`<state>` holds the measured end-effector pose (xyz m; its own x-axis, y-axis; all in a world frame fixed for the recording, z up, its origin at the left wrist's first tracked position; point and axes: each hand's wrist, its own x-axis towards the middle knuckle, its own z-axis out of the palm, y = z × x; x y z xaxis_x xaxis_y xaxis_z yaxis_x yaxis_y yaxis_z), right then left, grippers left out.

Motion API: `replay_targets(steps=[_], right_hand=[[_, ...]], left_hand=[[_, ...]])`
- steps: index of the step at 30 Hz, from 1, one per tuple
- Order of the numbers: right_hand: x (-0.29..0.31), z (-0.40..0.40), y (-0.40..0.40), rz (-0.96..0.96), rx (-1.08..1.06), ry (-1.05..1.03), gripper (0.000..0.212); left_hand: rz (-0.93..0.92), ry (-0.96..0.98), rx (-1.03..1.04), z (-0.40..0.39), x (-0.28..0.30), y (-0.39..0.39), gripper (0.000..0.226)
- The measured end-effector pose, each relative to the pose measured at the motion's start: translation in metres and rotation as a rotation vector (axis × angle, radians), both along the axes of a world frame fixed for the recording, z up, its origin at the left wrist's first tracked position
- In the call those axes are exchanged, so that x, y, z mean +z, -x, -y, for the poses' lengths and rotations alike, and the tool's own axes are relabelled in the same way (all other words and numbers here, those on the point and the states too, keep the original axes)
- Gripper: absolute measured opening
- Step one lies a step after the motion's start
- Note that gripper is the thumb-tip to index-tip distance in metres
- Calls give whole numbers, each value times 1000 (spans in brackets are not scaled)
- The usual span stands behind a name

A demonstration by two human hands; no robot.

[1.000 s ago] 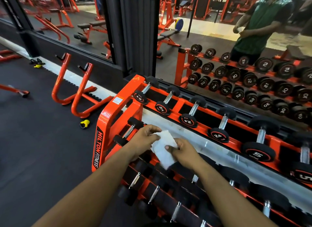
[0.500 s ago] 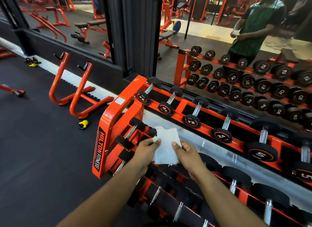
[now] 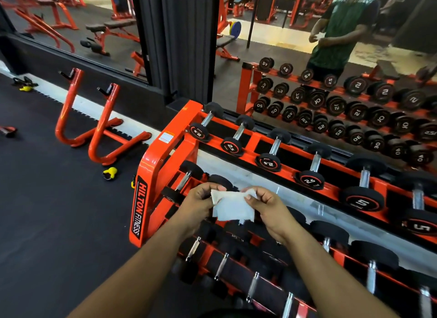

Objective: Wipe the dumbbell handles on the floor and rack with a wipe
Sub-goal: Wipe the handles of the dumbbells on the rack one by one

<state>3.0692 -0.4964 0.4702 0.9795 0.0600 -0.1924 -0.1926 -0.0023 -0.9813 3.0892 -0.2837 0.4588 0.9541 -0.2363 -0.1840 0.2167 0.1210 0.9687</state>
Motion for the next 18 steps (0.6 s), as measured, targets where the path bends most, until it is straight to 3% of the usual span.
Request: replay_targets(steps=[4,9,13,15,18], right_hand=[[1,-3,-3,-39,9,57,38],[15,-10,-2,-81,-83,-16,33],[11,-19,1,-59,-28,28,14],[7,-22,1,-24,-16,86,28],[9,-21,0,43,-45,100,33]], left_hand=[[-28,-4,-54,-12,7,-1,42],[-41,12,-139,-20,16,-2,29],[79,-91,-35,-17,9,2,9],[110,-62,-20,-18,1,3,19],[83,-54,-30,-25,0,6,32]])
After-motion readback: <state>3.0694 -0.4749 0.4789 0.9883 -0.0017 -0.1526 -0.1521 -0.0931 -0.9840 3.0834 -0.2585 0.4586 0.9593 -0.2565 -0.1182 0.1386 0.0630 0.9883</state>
